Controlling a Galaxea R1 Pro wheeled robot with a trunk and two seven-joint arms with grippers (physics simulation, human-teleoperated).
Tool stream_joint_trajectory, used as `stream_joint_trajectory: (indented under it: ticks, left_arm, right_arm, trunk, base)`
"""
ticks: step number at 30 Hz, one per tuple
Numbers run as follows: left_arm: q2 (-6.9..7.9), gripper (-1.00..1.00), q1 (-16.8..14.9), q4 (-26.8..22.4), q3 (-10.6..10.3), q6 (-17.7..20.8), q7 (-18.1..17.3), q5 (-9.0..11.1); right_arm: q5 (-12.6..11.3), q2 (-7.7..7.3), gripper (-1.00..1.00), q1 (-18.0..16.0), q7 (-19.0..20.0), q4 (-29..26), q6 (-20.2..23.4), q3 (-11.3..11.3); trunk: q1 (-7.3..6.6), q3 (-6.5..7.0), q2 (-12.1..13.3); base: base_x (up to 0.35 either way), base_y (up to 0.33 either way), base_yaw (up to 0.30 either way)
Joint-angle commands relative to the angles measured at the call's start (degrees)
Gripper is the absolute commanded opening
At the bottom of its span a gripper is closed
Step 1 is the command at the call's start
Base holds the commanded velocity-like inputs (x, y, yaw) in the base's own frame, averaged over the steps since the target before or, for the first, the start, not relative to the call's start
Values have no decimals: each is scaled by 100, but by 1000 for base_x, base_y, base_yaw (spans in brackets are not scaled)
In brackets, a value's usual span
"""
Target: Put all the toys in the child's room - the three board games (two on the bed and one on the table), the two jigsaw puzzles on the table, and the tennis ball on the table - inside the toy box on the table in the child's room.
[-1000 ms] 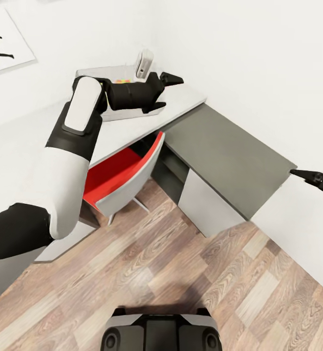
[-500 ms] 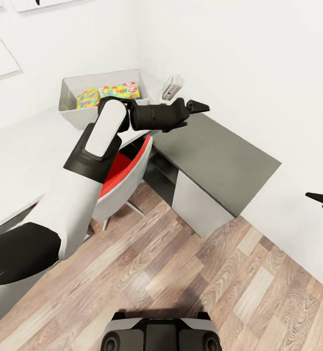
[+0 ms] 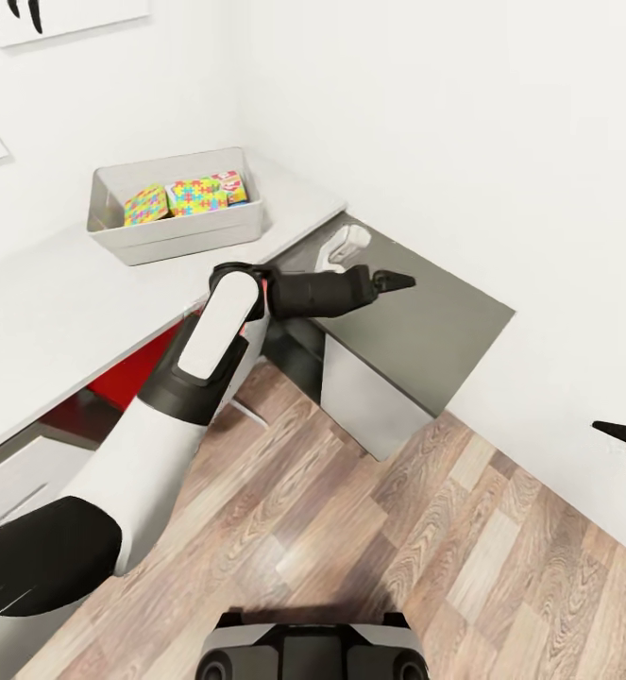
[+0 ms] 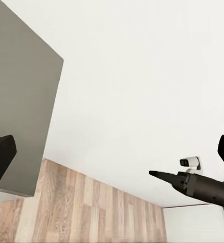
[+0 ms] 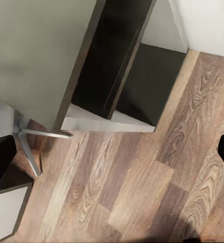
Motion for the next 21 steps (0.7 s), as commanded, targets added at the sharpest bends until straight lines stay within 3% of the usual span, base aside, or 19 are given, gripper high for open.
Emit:
stream_joint_trajectory:
  ticks: [1, 7, 10, 21]
  left_arm:
    - [2, 100, 78, -101, -15, 13, 104, 66]
    - [5, 100, 235, -303, -94, 10, 192, 79]
    - [14, 100, 334, -437, -295, 9, 279, 80]
    - [25, 100, 392, -556, -424, 11, 392, 83]
  right_arm:
    - [50, 19, 100, 42, 50, 1, 29, -14]
    - [57, 65, 100, 134, 48, 1, 29, -24]
    - [72, 121, 100, 193, 46, 2, 29, -18]
    - [81, 169, 100, 229, 36, 2, 29, 6]
  trunk:
    - [4, 2, -9]
    - [4, 52, -9]
    - [4, 78, -9]
    - [4, 170, -9]
  base:
    - [0, 0, -146]
    - [0, 0, -146]
    - [0, 0, -147]
    - [-73, 0, -149]
